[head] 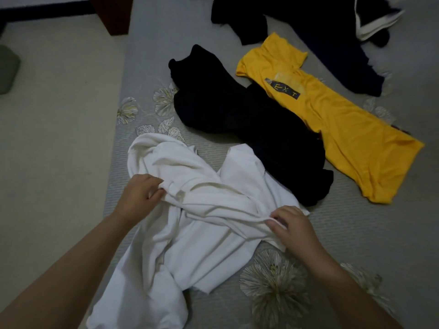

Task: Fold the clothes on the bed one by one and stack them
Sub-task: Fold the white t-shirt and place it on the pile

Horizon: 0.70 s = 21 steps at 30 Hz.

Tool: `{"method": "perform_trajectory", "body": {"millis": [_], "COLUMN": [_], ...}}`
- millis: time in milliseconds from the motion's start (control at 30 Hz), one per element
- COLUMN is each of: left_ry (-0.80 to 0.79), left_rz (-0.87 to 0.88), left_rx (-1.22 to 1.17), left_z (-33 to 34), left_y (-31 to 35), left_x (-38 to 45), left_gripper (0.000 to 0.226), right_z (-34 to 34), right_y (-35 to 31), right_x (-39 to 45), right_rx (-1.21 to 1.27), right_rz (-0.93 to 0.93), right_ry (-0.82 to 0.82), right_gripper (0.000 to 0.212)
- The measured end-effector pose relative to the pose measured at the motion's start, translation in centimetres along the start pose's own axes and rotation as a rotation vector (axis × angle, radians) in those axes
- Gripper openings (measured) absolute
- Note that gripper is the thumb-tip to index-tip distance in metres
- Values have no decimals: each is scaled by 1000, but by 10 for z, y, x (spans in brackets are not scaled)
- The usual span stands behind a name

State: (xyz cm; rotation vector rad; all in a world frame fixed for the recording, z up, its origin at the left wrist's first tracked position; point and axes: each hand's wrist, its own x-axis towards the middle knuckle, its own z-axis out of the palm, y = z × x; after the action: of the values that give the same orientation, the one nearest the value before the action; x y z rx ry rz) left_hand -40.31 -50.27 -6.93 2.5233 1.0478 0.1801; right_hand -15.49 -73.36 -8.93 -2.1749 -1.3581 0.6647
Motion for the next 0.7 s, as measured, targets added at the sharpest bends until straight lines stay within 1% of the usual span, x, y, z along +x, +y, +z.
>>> {"method": "perform_trajectory", "body": {"millis": [33, 67, 133, 167, 200, 233, 267, 300, 333, 367, 400, 433, 467, 500, 533, 567, 600, 667, 700], "left_ry": [37, 60, 70, 69, 77, 87, 108, 123, 110, 93, 88, 94, 106, 115, 118, 116, 112, 113, 122], "left_rz": [20, 29, -27, -86, -162, -261, -363, -446, -509, -540, -556, -567, -579, -595, -612, -628, -640, -663, -675], "left_rx": [21, 51, 98, 108, 99, 83, 66, 50, 22, -7, -19, -21, -20, -24, -30, -37, -46, -84, -123], "left_z": [-3, -6, -9, -9, -8, -6, -5, -5, -6, -7, -10, -14, -17, -22, -26, -29, -30, -29, -26], "left_y": [0, 0, -6, -10, -15, -17, -18, -16, -14, -13, -11, -12, -13, -15, -17, -19, -20, -19, -14], "left_x": [-6, -12, -30, -40, -50, -59, -67, -76, -85, -96, -108, -122, -136, -152, -168, -184, -200, -228, -239], "left_gripper": [43, 38, 37, 39, 40, 37, 30, 28, 36, 45, 49, 50, 50, 48, 47, 45, 44, 41, 40], "right_z": [0, 1, 2, 0, -1, 0, 4, 10, 17, 28, 40, 53, 68, 83, 98, 110, 119, 121, 113], "right_y": [-1, -1, -7, -14, -23, -30, -37, -46, -59, -71, -85, -99, -114, -128, -140, -150, -155, -154, -151], "right_x": [0, 0, -5, -10, -18, -28, -37, -45, -54, -63, -72, -81, -90, -99, -105, -109, -111, -117, -119], "right_rx": [-3, -11, -72, -86, -80, -87, -75, -81, -84, -99, -132, -143, -91, -105, -148, -157, -150, -6, 67], "right_rz": [-24, -80, -183, -177, -134, -97, -82, -88, -109, -127, -140, -208, -280, -348, -388, -372, -317, -188, -160], "right_ry": [44, 63, 8, -39, -95, -140, -147, -157, -201, -256, -291, -284, -298, -305, -329, -389, -410, -358, -314], "right_gripper": [42, 37, 40, 47, 57, 66, 76, 88, 96, 93, 76, 47, 23, 17, 23, 30, 34, 37, 37]}}
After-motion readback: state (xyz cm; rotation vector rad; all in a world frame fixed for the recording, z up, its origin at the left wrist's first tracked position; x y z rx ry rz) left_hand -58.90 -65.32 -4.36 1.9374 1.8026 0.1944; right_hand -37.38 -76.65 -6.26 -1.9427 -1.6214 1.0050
